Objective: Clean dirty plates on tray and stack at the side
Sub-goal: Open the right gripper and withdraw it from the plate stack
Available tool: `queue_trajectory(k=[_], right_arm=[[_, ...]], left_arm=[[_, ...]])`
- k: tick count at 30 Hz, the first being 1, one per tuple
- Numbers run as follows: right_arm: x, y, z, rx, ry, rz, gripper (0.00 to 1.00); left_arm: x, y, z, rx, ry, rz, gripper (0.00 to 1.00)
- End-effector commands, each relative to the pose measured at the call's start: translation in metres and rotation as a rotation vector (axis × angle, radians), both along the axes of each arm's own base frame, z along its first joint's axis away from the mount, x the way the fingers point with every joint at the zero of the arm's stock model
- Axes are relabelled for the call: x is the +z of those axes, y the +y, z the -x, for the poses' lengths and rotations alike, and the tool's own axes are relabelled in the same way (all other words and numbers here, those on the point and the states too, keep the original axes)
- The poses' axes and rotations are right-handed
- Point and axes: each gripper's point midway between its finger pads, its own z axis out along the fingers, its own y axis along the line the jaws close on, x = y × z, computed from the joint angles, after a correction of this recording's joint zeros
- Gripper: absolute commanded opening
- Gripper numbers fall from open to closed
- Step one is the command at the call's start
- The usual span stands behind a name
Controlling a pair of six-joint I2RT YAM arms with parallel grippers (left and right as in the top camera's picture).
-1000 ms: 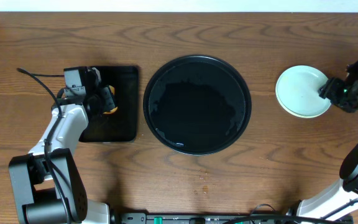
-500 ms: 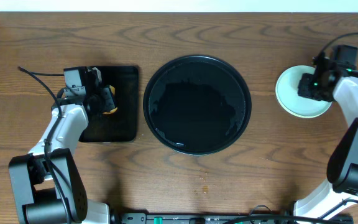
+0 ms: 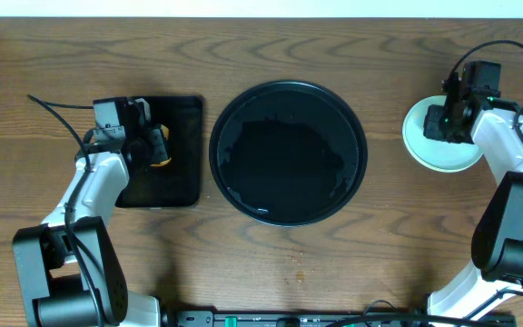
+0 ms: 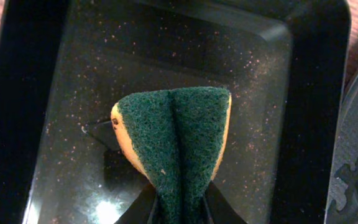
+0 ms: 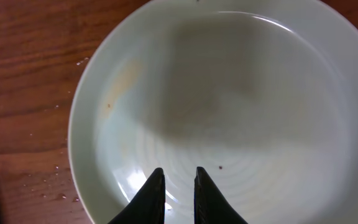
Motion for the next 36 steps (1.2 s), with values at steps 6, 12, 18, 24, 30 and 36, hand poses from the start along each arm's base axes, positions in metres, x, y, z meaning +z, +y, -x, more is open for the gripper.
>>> queue_trajectory(k=[6,12,18,24,30,36], right_arm=[[0.001,0.003,-0.006,0.0,-0.015,-0.004,0.2],[0.024,0.015,-0.013,0.03,-0.077,-0.065,0.3],[0.087,0.014,-0.01,0.032,-0.21,-0.031,0.64],[0.12,0.016,-0.001,0.035,-0.27,-0.021,0.99],[0.12,0.016,-0.001,0.035,-0.271,-0.021,0.99],[0.12,0.016,-0.001,0.035,-0.271,-0.021,0.99]], left_arm=[[-0.007,0.001,-0.002,-0.065,-0.028,-0.048,0.34],[-0.002,0.002,-0.009,-0.064,-0.062,-0.053,0.56],[0.013,0.003,-0.018,-0.062,-0.125,-0.065,0.69],[0.018,0.004,-0.022,-0.062,-0.148,-0.069,0.84],[0.018,0.004,-0.022,-0.061,-0.148,-0.07,0.85],[0.018,0.004,-0.022,-0.061,-0.148,-0.07,0.85]])
